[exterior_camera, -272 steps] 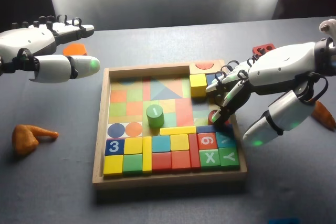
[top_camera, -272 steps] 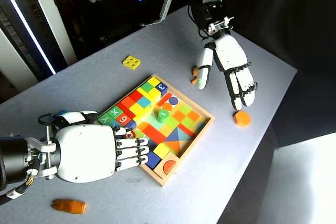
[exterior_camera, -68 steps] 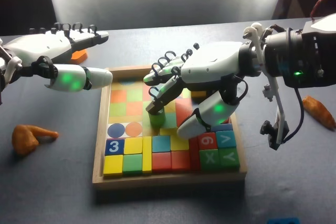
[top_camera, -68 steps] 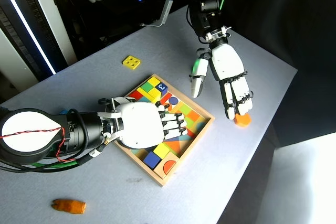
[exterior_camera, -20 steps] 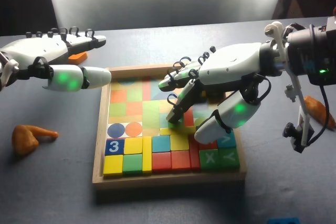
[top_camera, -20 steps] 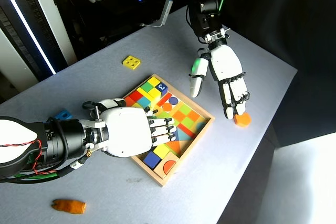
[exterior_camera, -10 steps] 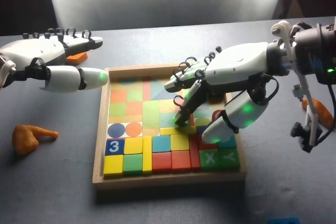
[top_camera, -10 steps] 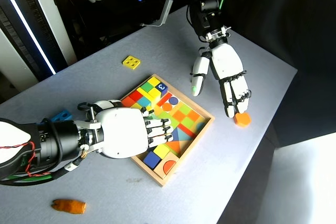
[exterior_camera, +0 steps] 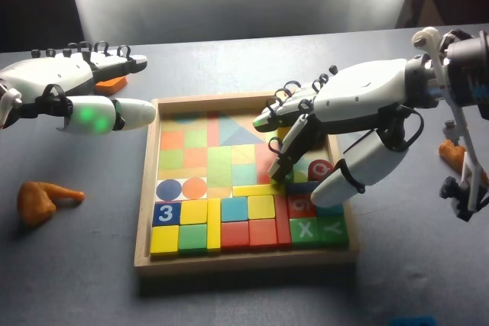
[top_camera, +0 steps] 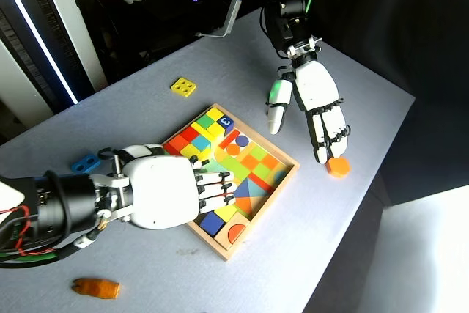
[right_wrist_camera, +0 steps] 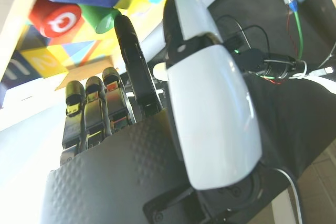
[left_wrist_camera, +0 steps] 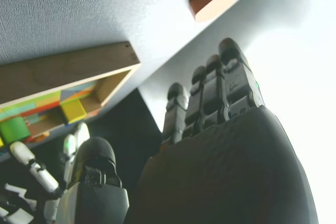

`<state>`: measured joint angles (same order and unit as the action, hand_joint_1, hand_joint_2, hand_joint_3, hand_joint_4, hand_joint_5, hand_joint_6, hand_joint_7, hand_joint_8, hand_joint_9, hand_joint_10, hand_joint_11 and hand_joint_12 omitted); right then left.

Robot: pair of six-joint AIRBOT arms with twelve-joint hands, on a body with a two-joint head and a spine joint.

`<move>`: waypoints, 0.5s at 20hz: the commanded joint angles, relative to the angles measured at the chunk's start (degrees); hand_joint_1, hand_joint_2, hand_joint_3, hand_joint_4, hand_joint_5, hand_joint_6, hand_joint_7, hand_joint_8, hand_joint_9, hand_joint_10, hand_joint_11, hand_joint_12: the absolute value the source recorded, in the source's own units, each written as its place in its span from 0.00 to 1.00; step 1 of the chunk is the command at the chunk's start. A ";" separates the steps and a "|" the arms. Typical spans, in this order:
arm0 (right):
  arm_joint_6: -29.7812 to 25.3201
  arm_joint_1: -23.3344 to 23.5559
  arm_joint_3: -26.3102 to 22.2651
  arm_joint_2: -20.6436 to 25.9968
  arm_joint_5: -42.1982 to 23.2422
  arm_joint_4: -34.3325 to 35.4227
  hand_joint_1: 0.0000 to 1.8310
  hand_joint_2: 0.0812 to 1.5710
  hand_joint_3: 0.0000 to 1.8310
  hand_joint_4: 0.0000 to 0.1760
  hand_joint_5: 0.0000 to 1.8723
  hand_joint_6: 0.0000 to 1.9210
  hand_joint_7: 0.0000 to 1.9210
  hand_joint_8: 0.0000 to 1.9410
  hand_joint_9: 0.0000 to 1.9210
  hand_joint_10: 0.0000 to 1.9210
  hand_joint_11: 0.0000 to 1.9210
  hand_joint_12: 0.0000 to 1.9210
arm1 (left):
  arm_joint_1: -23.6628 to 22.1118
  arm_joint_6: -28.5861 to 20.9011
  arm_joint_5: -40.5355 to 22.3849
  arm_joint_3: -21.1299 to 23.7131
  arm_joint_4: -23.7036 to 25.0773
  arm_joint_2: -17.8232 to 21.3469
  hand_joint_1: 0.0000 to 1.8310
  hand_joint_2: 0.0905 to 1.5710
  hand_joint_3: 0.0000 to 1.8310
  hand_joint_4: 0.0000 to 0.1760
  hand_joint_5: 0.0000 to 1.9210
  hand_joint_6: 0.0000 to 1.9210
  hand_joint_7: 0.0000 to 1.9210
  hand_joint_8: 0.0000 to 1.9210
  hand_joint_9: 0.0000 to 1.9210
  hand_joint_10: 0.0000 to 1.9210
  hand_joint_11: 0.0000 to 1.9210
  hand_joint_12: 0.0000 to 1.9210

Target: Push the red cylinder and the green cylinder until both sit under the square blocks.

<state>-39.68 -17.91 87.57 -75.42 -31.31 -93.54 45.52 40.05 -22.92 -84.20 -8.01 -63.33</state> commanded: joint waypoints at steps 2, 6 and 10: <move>-1.10 0.17 -0.42 0.57 -0.94 1.31 0.25 0.69 0.00 0.78 0.36 0.00 0.01 0.00 0.00 0.00 0.00 0.11 | 0.02 -0.20 -6.49 0.01 -0.90 0.56 0.00 0.75 0.00 0.73 0.03 0.00 0.00 0.00 0.01 0.00 0.00 0.18; -1.66 0.13 -0.98 1.14 -1.00 0.66 0.26 0.68 0.00 0.74 0.37 0.00 0.02 0.00 0.00 0.00 0.00 0.17 | 0.04 -0.20 -6.53 0.03 -1.03 0.61 0.00 0.73 0.00 0.76 0.03 0.00 0.00 0.00 0.00 0.00 0.00 0.15; -2.22 0.14 -1.53 1.71 -1.06 -0.11 0.26 0.68 0.00 0.75 0.37 0.00 0.03 0.00 0.00 0.00 0.00 0.17 | 0.26 -0.15 -6.52 0.04 -1.38 0.62 0.00 0.74 0.00 0.78 0.02 0.00 0.00 0.00 0.00 0.00 0.00 0.11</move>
<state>-41.67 -17.91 86.24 -74.00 -31.44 -95.53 46.02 40.05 -23.03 -84.20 -8.67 -63.26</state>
